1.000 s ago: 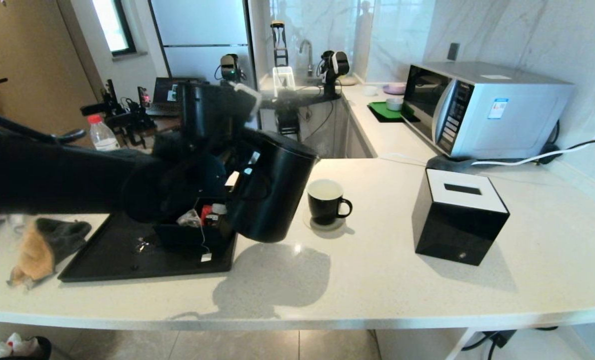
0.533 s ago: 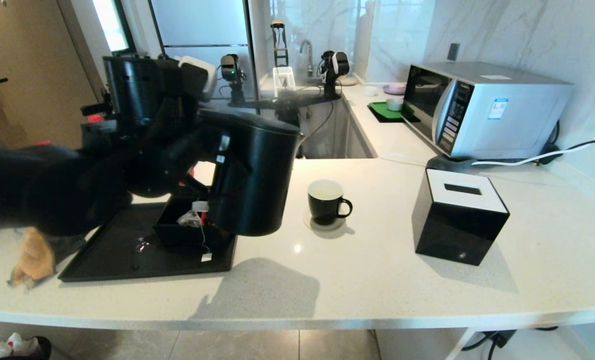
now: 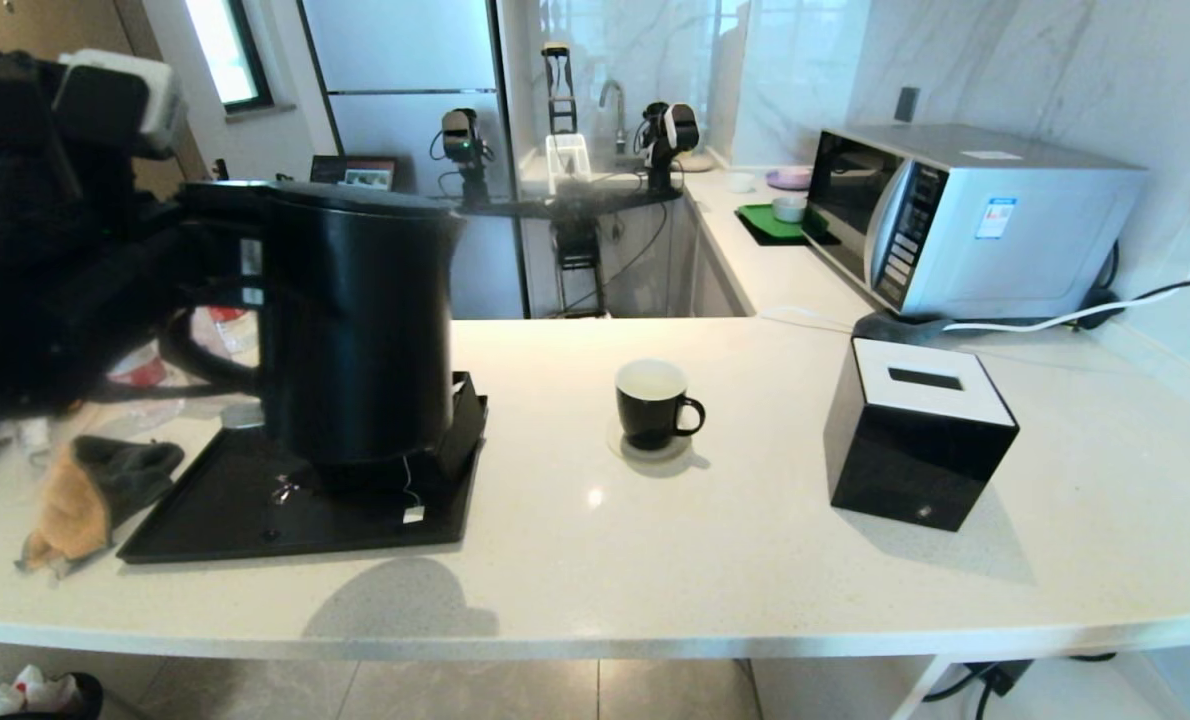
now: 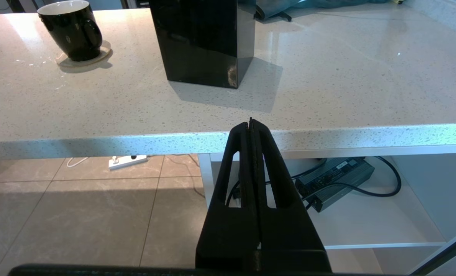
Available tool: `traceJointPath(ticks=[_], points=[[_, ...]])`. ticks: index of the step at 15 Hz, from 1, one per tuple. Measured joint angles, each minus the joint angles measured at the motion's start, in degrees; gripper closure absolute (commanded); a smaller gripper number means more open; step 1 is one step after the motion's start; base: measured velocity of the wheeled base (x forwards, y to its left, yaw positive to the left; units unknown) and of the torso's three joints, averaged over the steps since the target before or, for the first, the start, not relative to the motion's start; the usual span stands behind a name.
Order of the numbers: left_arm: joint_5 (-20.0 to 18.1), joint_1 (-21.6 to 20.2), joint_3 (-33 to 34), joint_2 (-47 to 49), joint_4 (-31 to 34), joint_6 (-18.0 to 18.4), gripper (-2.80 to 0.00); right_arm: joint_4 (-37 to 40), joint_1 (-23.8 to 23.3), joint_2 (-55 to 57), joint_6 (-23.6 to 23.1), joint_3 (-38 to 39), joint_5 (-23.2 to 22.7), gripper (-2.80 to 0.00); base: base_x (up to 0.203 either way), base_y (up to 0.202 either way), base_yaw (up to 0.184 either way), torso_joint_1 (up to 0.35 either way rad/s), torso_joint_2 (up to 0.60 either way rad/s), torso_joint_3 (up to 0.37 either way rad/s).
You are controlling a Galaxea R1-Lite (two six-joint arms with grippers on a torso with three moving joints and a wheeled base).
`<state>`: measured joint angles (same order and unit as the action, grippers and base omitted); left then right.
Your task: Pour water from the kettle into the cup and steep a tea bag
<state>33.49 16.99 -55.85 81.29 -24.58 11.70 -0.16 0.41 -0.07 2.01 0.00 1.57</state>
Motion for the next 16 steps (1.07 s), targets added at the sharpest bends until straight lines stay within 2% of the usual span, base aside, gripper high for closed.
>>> traceJointPath(ticks=[10,16], points=[[-1.24,-17.35,12.45,-9.94,-1.16,-8.11,0.0,0.0,0.0,0.0,0.0,0.0,-0.01,0.0,0.0,0.0,0.0,0.0,0.0,0.0],[-5.09,-29.72,19.84,-7.96,-14.75,-8.55,0.0,0.0,0.0,0.0,0.02,0.0,0.0,0.0,0.0,0.0,0.0,0.0,0.0,0.0]])
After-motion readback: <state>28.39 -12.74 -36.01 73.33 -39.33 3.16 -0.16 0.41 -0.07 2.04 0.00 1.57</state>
